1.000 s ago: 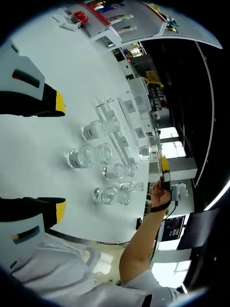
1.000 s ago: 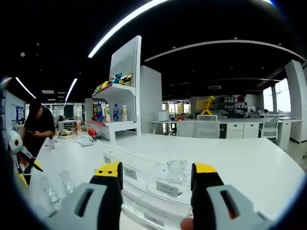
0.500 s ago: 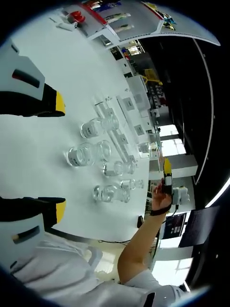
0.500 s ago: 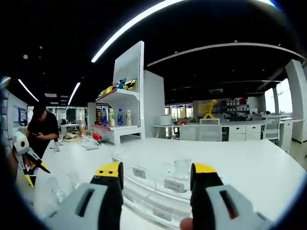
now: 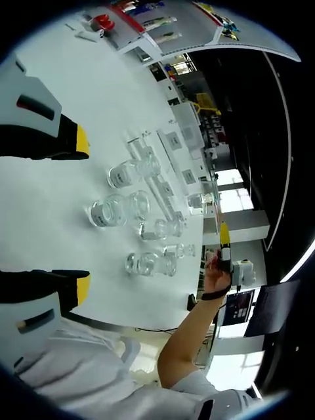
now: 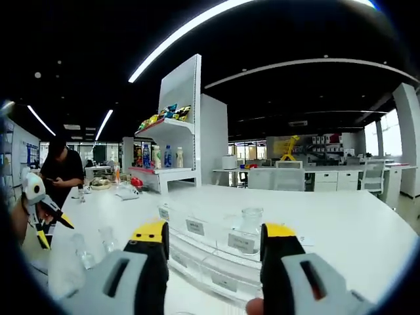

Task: Identify the label on the chemical reagent bottle, grasp the chemical reagent bottle, and place it in the designated position on the reagent rack

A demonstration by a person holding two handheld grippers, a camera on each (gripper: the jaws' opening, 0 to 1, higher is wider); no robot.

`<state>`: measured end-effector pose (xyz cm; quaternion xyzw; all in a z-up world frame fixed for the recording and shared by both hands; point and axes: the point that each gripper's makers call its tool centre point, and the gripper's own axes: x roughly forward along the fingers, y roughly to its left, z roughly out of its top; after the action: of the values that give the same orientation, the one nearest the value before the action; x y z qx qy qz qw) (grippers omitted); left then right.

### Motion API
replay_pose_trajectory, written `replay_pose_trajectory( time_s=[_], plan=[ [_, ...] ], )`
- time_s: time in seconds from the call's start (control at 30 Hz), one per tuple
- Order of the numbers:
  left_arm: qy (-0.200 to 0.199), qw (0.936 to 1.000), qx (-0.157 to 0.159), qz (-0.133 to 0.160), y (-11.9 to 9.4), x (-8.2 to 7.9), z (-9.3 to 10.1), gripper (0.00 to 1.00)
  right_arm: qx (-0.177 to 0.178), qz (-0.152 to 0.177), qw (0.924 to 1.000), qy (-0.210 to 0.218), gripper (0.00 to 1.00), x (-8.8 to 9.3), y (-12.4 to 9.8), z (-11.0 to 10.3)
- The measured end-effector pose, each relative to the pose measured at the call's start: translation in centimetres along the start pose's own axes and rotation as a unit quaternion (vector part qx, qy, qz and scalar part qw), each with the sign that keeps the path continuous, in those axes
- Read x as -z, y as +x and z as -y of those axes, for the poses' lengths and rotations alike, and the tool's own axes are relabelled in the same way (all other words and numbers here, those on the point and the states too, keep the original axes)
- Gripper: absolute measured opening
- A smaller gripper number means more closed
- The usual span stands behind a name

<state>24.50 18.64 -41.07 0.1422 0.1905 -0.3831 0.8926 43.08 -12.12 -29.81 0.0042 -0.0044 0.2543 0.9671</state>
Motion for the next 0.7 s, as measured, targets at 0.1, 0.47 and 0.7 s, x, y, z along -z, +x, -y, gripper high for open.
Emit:
replay_pose_trajectory(
  time_s=[0.1,0.47,0.7],
  plan=[
    [0.000,1.0000,0.000,-0.002,0.0,0.1,0.0,0.68,-0.007,-0.003,1.0000,0.002,0.54,0.2,-0.1,-0.3],
    [0.001,1.0000,-0.001,-0.001,-0.1,0.2,0.1,0.68,-0.029,-0.028,0.9990,-0.019,0.54,2.5,-1.1,-1.6],
    [0.000,1.0000,0.000,-0.001,-0.1,0.2,0.1,0.68,-0.034,-0.032,0.9984,-0.032,0.54,3.3,-1.9,-2.3]
  ],
)
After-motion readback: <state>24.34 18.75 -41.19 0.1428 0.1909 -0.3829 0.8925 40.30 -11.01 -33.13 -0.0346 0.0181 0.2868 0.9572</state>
